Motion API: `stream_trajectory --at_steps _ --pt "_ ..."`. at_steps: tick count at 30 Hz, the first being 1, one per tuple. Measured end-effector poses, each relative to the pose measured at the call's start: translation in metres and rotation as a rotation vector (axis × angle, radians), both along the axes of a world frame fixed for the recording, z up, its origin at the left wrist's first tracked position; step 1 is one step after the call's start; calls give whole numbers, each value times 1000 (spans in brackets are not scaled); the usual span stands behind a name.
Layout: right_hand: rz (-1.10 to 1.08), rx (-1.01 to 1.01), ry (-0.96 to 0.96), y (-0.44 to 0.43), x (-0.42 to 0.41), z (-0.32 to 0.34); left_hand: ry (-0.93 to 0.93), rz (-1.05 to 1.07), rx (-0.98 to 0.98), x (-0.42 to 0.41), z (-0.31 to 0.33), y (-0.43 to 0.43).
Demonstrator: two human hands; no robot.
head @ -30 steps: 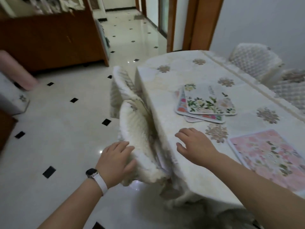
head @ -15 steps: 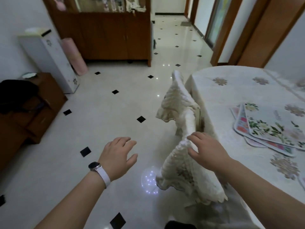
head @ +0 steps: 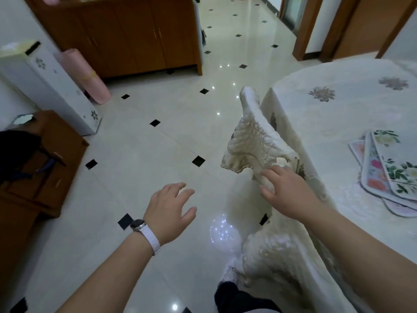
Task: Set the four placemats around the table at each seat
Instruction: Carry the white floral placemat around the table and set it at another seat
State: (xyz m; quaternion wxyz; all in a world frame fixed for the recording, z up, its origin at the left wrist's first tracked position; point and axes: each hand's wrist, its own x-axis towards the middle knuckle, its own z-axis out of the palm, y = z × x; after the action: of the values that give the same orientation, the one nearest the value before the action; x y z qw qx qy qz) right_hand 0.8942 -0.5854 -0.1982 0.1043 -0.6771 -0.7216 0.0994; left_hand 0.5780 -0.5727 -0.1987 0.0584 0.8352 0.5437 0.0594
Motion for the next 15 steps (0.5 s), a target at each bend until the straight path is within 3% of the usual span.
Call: stream_trajectory --at_steps 9,15 --pt "-146 -30 89 86 45 4 22 -178 31 68 24 136" --pt "-280 10 75 95 75 18 -7 -350 26 126 21 182"
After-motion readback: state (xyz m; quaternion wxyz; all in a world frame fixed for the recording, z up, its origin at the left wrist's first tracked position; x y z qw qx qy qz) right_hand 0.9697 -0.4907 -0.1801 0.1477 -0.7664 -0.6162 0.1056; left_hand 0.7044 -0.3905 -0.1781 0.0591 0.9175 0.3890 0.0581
